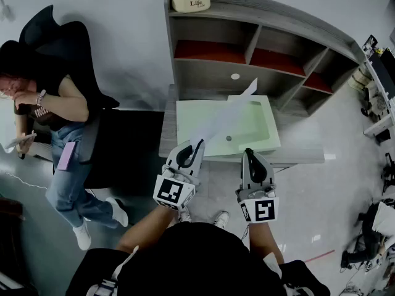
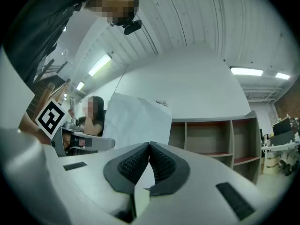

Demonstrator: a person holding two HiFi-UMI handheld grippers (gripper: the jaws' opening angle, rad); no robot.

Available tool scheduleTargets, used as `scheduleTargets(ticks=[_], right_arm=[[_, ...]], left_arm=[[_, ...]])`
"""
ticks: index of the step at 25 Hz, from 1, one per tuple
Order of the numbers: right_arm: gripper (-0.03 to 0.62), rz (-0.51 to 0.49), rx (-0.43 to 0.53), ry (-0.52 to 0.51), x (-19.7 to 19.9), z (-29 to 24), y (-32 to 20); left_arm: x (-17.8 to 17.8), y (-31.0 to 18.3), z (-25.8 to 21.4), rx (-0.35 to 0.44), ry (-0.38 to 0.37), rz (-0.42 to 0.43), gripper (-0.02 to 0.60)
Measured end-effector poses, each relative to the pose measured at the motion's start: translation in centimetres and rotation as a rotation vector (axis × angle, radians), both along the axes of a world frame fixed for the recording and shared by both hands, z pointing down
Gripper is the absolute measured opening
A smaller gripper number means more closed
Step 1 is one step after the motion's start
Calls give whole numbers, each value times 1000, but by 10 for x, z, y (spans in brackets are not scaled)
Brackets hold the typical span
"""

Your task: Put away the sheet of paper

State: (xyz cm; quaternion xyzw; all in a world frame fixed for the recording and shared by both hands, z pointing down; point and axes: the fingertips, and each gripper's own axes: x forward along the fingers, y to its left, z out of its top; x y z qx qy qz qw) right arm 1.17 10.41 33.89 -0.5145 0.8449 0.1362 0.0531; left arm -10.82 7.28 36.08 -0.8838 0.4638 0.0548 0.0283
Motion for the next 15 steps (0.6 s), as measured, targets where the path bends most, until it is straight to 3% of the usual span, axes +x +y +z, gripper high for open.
scheduleTargets(ticks=[9,15], right_arm=[[23,32,-22,-32,-9,4,7],[23,65,-12,-56,-18,3,6]], left_arm=[[-9,7,12,-52,5,50,6],[-23,1,14,-45,7,77,6]])
